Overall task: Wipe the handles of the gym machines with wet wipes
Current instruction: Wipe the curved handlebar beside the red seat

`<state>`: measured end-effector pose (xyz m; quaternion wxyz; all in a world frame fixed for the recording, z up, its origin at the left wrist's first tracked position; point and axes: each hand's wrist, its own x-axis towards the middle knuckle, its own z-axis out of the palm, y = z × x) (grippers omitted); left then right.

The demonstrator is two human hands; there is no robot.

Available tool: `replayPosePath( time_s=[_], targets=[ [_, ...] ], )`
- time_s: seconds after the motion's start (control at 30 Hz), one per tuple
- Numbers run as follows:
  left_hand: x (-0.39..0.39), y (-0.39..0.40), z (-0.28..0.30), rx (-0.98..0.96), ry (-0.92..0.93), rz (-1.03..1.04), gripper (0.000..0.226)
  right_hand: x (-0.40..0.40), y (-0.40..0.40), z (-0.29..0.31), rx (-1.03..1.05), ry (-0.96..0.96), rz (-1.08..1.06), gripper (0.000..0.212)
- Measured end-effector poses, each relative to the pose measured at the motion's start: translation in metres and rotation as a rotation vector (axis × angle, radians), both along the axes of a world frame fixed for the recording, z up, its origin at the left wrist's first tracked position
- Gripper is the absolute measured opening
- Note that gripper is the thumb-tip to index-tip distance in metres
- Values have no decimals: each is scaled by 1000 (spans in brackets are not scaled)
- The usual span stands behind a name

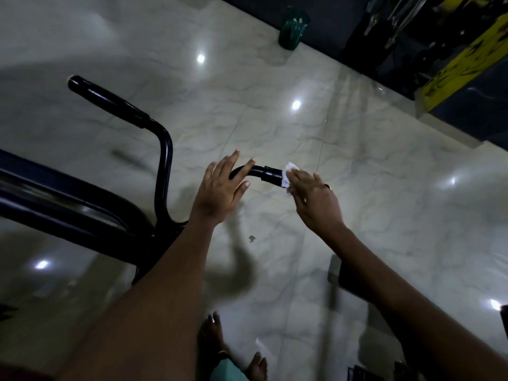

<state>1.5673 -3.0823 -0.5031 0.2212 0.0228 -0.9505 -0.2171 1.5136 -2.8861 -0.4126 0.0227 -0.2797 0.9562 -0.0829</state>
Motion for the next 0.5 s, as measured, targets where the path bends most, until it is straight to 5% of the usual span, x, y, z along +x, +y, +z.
replayPosePath(
  time_s=[0.23,0.5],
  targets=[
    [1,-2,9,140,-72,-44,49,-7,-21,5,8,-39,-65,34],
    [-2,-2,-1,45,0,-1,45,-6,-15,3,49,-8,-156,36]
  ],
)
